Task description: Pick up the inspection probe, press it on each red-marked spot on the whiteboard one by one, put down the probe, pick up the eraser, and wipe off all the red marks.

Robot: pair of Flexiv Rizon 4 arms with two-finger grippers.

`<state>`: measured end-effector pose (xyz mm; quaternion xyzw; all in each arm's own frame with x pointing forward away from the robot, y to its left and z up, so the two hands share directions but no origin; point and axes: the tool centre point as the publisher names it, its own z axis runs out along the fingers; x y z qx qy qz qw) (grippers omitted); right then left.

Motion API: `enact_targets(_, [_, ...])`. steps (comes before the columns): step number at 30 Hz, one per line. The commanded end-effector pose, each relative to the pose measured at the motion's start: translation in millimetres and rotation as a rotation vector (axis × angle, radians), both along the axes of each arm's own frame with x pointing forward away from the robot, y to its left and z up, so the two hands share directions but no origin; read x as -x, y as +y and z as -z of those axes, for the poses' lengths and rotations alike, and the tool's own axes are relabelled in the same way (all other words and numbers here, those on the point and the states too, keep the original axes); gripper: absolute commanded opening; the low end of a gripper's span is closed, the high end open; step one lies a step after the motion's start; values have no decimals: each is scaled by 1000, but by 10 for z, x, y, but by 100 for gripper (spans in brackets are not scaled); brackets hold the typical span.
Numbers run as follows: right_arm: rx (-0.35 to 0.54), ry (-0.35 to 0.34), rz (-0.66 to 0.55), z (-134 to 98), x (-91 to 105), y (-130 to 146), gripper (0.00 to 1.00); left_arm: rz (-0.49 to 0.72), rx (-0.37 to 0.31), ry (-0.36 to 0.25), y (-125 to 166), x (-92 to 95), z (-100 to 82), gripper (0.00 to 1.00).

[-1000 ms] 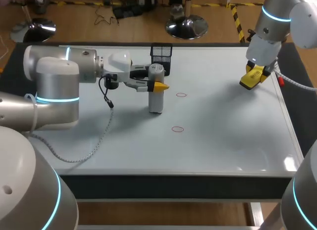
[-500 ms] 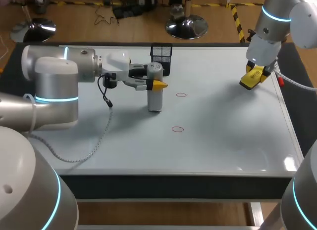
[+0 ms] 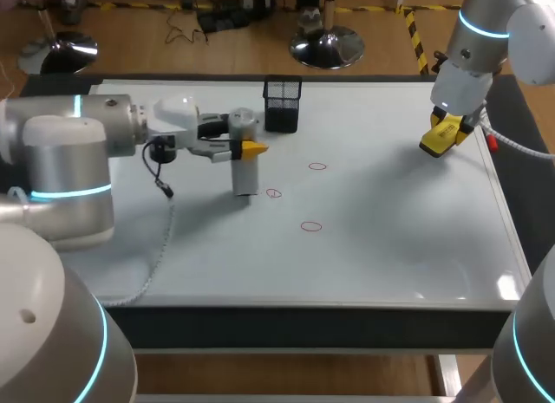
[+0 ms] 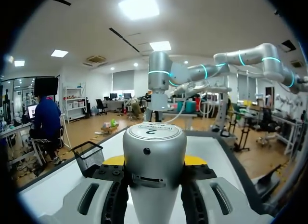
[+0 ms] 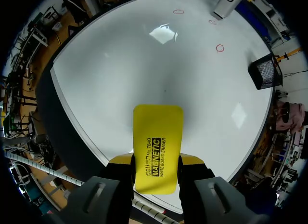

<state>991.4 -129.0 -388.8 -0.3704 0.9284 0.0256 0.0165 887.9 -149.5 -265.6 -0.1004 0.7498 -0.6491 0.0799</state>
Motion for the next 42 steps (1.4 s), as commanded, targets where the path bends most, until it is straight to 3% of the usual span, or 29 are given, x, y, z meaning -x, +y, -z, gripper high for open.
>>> enact_targets(1, [3, 1, -2, -8, -4, -4, 0, -98, 2, -17, 306, 198, -76, 0])
enact_targets(10, [3, 1, -2, -8, -4, -4, 0, -225, -13, -48, 834, 421, -203, 0])
enact_targets(25, [3, 1, -2, -8, -4, -4, 0, -377, -49, -41, 1519, 725, -212, 0])
enact_targets(33, [3, 1, -2, -8, -4, -4, 0, -441, -51, -39, 1758, 819, -226, 0])
enact_targets(42, [3, 1, -2, -8, -4, -4, 0, -448, -50, -38, 1832, 813, -224, 0])
